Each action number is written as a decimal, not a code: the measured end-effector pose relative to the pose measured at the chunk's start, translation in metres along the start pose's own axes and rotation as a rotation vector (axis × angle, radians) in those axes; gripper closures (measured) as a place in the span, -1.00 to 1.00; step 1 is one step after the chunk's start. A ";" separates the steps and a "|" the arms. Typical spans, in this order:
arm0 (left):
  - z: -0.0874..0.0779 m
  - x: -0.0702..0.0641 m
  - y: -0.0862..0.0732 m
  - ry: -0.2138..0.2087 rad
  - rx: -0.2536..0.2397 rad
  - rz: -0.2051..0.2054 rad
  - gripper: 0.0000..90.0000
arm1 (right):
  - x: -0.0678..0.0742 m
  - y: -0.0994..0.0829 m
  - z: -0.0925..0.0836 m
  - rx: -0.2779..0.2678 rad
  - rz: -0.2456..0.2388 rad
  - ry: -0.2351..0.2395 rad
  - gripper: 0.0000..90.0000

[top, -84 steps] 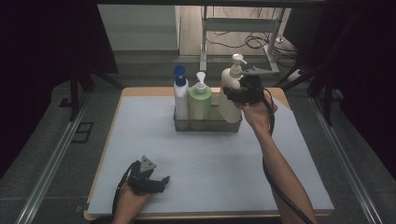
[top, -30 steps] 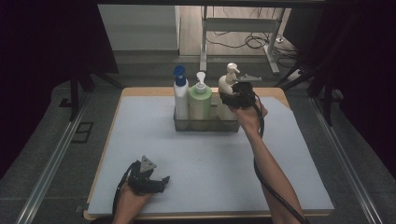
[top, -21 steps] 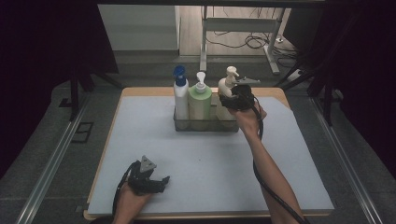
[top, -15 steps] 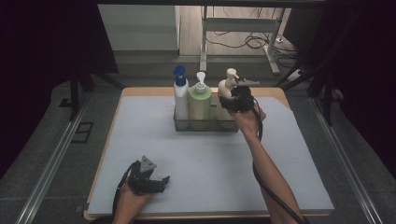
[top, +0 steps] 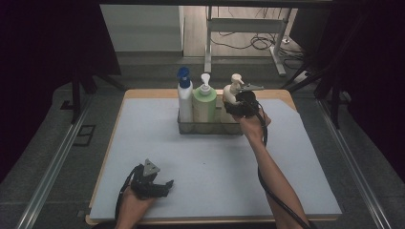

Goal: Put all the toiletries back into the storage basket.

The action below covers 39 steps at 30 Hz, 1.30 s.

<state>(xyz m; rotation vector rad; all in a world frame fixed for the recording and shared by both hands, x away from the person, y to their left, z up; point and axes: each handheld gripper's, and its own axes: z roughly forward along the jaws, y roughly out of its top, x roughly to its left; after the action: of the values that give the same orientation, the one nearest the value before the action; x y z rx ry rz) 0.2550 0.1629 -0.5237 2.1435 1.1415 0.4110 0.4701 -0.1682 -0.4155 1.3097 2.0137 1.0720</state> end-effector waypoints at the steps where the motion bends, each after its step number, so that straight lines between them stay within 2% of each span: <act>1: 0.000 0.000 0.000 0.000 -0.001 0.000 -0.73 | 0.000 -0.001 0.000 0.002 0.003 0.000 -0.17; 13: 0.000 0.000 0.000 0.000 -0.001 0.000 -0.73 | -0.003 -0.005 0.000 -0.023 0.004 0.007 -0.20; 22: 0.000 0.000 0.000 0.000 0.000 0.000 -0.73 | -0.005 -0.005 0.000 -0.017 -0.002 0.026 -0.23; 27: 0.000 0.000 0.000 0.001 -0.001 0.000 -0.73 | -0.007 -0.006 -0.003 -0.016 -0.006 0.043 -0.24; 39: 0.000 0.000 0.000 0.001 -0.002 -0.002 -0.73 | -0.009 -0.013 -0.017 -0.018 -0.035 0.047 -0.22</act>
<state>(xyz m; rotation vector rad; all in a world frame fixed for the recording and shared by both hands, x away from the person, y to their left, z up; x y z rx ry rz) 0.2549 0.1626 -0.5238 2.1409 1.1427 0.4119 0.4543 -0.1853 -0.4169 1.2458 2.0491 1.1123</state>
